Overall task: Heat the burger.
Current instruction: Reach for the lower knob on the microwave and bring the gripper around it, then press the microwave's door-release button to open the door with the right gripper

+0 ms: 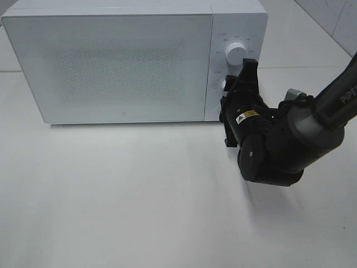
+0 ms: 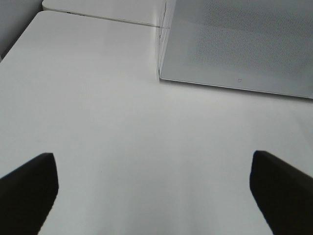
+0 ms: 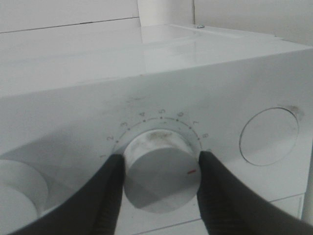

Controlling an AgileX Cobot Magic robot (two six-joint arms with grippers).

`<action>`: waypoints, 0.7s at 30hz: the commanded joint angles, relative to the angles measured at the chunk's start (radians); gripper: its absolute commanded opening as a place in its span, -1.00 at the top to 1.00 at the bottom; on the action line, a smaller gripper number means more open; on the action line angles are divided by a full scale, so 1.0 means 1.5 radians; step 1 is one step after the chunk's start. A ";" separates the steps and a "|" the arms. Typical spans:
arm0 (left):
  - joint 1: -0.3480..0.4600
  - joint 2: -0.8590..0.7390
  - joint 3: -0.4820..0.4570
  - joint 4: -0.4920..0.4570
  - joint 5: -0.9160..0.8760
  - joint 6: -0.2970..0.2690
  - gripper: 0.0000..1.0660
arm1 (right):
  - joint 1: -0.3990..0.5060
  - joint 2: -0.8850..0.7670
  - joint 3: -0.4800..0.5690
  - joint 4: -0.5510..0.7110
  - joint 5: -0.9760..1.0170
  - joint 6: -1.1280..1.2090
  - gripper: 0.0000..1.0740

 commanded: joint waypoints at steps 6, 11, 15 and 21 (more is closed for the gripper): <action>0.003 -0.012 0.002 -0.002 -0.001 0.002 -0.87 | 0.001 -0.013 -0.020 0.015 -0.042 -0.064 0.36; 0.003 -0.012 0.002 -0.002 -0.001 0.002 -0.87 | 0.001 -0.013 -0.020 0.054 -0.041 -0.104 0.16; 0.003 -0.012 0.002 -0.002 -0.001 0.002 -0.87 | 0.001 -0.013 -0.013 0.055 -0.042 -0.107 0.05; 0.003 -0.012 0.002 -0.002 -0.001 0.002 -0.87 | 0.003 -0.021 0.020 0.044 -0.035 -0.110 -0.20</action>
